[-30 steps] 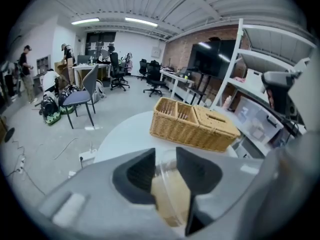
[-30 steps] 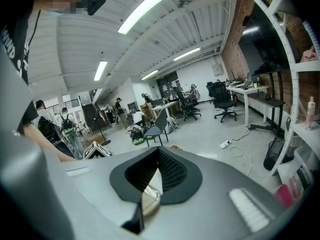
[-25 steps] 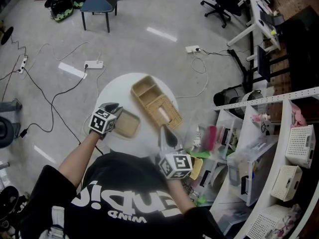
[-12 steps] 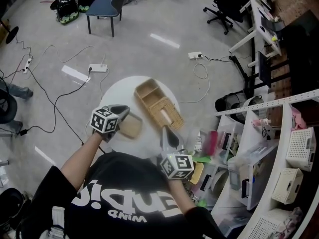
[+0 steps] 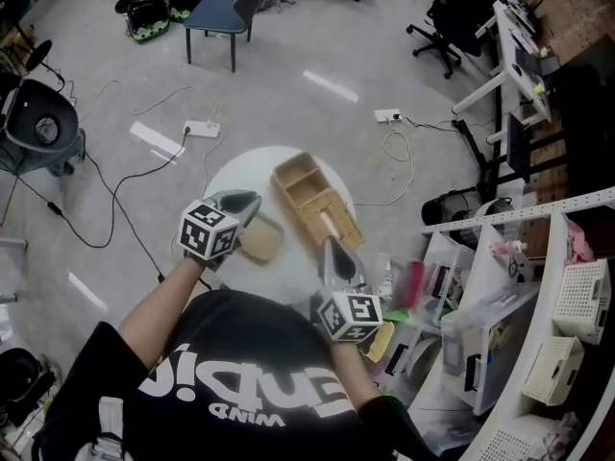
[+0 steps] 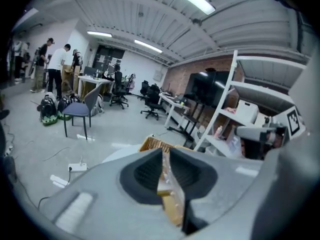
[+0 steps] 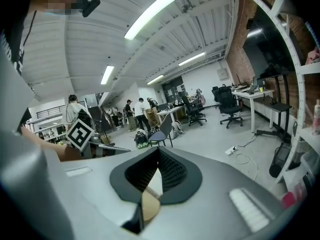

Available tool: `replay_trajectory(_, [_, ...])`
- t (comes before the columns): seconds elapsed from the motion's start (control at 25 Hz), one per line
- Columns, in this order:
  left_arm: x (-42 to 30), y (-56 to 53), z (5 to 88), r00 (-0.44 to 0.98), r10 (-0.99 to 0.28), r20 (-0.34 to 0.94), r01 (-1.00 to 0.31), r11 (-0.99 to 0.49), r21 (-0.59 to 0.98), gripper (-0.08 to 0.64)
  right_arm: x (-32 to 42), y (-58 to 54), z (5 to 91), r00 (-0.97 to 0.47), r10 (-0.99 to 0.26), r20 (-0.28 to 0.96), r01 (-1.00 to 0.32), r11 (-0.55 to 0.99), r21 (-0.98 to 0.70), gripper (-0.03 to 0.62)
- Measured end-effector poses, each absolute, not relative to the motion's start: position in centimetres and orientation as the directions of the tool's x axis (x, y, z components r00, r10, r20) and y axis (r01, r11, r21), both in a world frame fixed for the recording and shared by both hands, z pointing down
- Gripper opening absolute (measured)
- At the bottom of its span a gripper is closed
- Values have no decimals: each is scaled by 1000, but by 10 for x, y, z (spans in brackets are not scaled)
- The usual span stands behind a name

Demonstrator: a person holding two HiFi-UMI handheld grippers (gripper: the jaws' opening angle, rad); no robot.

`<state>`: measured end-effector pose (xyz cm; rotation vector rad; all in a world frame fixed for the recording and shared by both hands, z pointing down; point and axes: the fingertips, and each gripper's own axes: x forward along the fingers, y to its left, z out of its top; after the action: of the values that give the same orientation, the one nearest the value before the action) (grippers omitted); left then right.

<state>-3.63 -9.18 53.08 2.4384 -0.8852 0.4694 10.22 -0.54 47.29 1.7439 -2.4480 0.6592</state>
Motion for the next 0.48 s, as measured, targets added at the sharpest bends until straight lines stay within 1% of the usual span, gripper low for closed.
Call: replay_trajectory(0.48, [-64,-72,447,677,-649,348,-726,-665,173,44,90,-9,452,-382,-889,250,-906,307,-292,-2])
